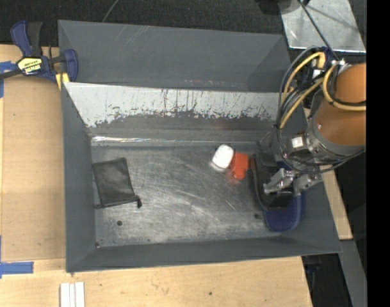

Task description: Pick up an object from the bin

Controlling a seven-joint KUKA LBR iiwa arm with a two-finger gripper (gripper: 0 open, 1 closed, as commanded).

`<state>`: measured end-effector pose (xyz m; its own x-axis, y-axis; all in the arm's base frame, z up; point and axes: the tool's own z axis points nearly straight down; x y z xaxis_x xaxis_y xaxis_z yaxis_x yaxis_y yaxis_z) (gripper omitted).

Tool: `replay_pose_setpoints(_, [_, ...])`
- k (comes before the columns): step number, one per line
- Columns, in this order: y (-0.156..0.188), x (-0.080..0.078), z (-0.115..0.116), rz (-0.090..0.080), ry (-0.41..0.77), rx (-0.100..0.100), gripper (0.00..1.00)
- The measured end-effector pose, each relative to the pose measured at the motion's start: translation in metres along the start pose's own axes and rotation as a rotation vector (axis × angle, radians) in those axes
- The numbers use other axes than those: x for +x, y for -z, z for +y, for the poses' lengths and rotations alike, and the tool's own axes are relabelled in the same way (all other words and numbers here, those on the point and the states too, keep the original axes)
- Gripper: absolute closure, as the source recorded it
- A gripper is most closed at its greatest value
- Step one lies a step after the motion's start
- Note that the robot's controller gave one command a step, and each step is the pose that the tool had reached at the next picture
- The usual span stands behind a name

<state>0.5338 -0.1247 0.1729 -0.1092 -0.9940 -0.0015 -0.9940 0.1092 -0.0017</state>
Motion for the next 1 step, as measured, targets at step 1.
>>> replay_pose_setpoints(1, [0.0194, -0.0004, 0.0005, 0.000, -0.001, -0.003, 1.00])
